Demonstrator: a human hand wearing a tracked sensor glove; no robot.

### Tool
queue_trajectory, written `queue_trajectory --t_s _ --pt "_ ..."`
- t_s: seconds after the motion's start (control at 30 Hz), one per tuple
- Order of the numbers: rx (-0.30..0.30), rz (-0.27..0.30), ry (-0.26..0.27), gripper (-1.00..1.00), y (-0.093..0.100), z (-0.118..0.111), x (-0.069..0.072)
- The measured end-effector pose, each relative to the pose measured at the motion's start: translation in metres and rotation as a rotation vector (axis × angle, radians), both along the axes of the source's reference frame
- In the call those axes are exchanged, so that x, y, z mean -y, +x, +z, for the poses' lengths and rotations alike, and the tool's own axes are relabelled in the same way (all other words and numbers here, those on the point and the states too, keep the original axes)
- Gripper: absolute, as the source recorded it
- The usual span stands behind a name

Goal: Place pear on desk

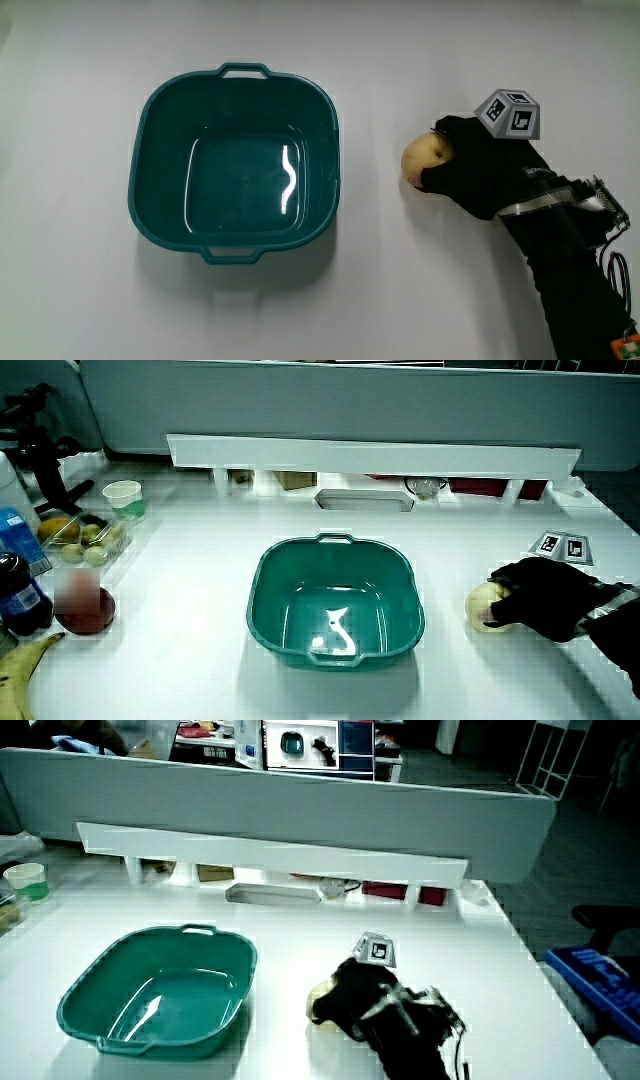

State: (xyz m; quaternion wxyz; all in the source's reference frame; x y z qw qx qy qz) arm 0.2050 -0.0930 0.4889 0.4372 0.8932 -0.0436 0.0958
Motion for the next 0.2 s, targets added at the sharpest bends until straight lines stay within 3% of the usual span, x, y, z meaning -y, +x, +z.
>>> queue_trajectory --t_s 0.07,0.2 --pt "0.019 0.009 -0.019 0.0 0.0015 0.0026 -0.0014" --pt "0.003 0.004 -0.069 -0.29 0.0036 0.0053 -0.0055"
